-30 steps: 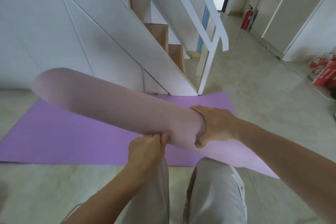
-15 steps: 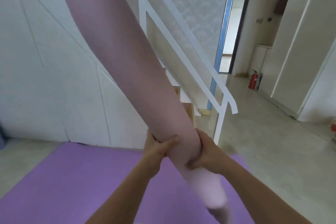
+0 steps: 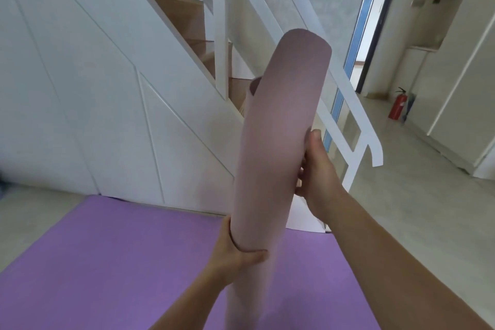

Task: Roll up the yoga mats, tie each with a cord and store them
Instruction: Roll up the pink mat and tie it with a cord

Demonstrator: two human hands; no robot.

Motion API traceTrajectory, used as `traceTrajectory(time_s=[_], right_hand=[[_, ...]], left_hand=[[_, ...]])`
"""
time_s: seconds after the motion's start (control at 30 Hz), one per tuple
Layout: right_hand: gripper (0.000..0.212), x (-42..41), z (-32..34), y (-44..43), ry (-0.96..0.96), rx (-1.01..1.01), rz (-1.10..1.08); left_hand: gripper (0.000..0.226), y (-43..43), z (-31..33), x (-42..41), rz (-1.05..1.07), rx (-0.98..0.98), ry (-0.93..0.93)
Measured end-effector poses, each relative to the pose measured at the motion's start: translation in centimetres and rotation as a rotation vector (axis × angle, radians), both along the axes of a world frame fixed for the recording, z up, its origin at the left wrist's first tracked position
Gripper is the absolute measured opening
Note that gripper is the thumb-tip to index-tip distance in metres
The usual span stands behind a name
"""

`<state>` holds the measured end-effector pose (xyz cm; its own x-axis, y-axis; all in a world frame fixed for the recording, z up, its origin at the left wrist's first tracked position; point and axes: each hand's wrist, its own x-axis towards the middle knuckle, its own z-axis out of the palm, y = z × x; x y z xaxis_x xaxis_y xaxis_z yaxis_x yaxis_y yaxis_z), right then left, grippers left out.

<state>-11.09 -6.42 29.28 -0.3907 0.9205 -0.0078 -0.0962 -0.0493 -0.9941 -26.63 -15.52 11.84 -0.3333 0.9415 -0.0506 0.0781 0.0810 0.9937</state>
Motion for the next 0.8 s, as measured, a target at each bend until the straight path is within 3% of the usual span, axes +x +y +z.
traceTrajectory(time_s=[0.1, 0.3, 0.4, 0.47, 0.57, 0.7, 0.8], right_hand=[[0.107, -1.4, -0.6, 0.8, -0.025, 0.093, -0.086], [0.09, -2.4, -5.4, -1.5, 0.005, 0.098, 0.004], [0.069, -2.6, -7.1, -2.8, 0.029, 0.06, 0.004], [0.069, -2.6, -6.3, -2.7, 0.018, 0.045, 0.022], [0.093, -2.5, -2.4, -1.5, 0.039, 0.152, -0.013], [0.081, -3.4, 0.3, -1.3, 0.232, 0.125, -0.109], [0.074, -3.6, -1.3, -2.1, 0.274, 0.085, -0.168]], left_hand=[[0.101, 1.5, -0.5, -0.4, -0.024, 0.004, 0.0], [0.108, 0.8, -2.2, -0.5, -0.052, 0.007, -0.029], [0.108, 0.1, -2.7, -1.1, -0.043, -0.016, -0.013], [0.115, -0.4, -1.9, -1.7, -0.072, -0.03, -0.008], [0.127, -0.2, 1.8, -2.2, -0.099, 0.047, -0.019], [0.127, 0.2, 6.4, -1.1, -0.042, 0.221, 0.032], [0.114, -0.6, 5.8, -0.2, -0.03, 0.239, 0.062]])
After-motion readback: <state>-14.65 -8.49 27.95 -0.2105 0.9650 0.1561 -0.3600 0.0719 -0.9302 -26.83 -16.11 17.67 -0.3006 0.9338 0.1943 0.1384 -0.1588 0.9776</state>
